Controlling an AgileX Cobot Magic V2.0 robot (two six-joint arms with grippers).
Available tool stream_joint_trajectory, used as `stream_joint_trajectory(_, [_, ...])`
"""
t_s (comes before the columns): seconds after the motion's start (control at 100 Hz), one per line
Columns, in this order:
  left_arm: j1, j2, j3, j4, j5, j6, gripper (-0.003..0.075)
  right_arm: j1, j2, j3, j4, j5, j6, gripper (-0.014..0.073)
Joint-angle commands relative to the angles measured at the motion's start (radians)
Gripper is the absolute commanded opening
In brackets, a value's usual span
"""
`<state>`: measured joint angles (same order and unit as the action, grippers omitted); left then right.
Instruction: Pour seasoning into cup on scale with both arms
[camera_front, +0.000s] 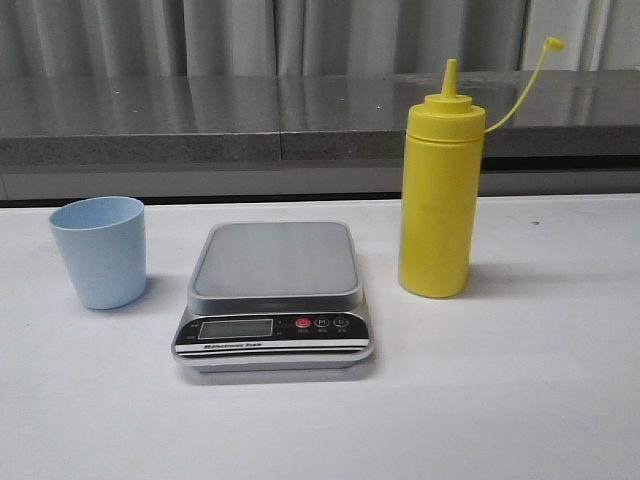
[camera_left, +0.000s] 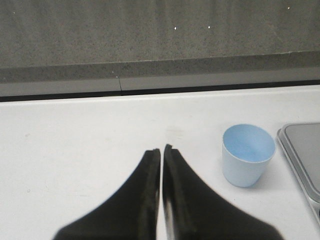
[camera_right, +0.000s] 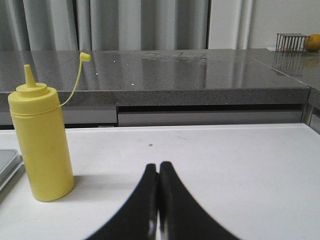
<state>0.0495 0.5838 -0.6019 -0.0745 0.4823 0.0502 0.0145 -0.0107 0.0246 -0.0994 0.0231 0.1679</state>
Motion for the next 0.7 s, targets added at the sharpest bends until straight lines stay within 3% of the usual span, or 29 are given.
stream_joint_trajectory(0.0, [0.002,0.083,-0.08,-0.019,-0.051,0.003,0.0012,-0.004,-0.013,0.002,-0.003,-0.072,-0.007,-0.0068])
stream_joint_trajectory(0.13, [0.002,0.189,-0.137,-0.083,-0.042,0.02,0.0087,-0.004,-0.013,0.002,-0.003,-0.072,-0.007,-0.0068])
stream_joint_trajectory(0.28, [-0.036,0.308,-0.199,-0.103,-0.048,0.052,0.0326,-0.004,-0.013,0.002,-0.003,-0.072,-0.007,-0.0068])
stream_joint_trajectory(0.35, [-0.065,0.363,-0.229,-0.103,-0.051,0.052,0.0397,-0.004,-0.013,0.002,-0.003,-0.072,-0.007,-0.0068])
stream_joint_trajectory(0.69, [-0.203,0.654,-0.398,-0.103,0.017,0.052,0.0398,-0.004,-0.013,0.002,-0.003,-0.072,-0.007,-0.0068])
